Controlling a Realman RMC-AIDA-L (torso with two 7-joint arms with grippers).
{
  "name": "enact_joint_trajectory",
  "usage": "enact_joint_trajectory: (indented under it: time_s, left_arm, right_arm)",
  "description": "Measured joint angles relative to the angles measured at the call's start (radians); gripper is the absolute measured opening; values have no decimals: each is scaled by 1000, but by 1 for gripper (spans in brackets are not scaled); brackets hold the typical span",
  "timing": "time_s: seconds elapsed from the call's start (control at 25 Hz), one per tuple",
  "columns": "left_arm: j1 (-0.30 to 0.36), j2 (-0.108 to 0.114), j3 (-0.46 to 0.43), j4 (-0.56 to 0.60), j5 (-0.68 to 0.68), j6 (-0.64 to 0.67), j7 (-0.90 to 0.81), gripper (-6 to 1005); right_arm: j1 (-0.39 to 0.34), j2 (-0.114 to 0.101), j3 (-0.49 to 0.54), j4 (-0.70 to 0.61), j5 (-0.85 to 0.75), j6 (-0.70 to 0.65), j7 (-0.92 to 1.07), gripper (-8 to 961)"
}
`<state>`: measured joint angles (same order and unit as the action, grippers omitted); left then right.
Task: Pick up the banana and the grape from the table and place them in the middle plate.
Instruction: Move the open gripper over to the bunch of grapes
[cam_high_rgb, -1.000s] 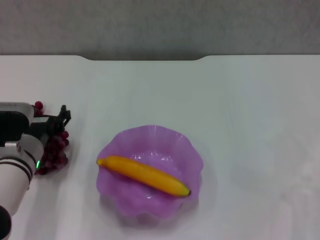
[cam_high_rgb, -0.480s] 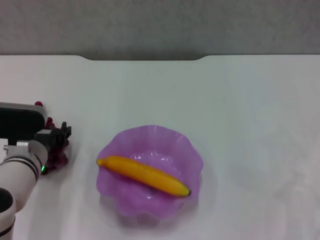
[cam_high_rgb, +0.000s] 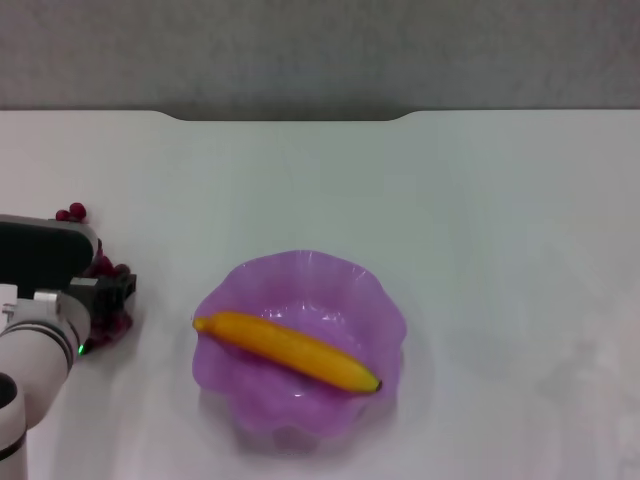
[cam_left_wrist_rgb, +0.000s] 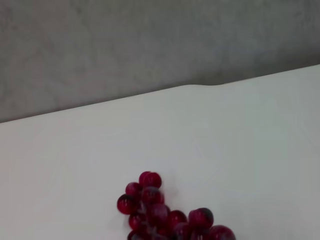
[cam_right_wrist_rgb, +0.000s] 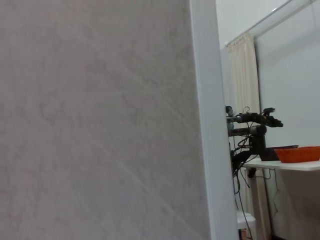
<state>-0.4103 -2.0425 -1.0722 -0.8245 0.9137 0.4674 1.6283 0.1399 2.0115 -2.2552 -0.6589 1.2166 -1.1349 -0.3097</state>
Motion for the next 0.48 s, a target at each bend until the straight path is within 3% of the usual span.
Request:
enact_joint_trajectory:
  time_s: [0.48]
  left_arm:
    - [-19, -2, 4, 44, -70, -11, 69, 794]
  right_arm:
    - [7, 0, -10, -2, -11, -3, 1, 2]
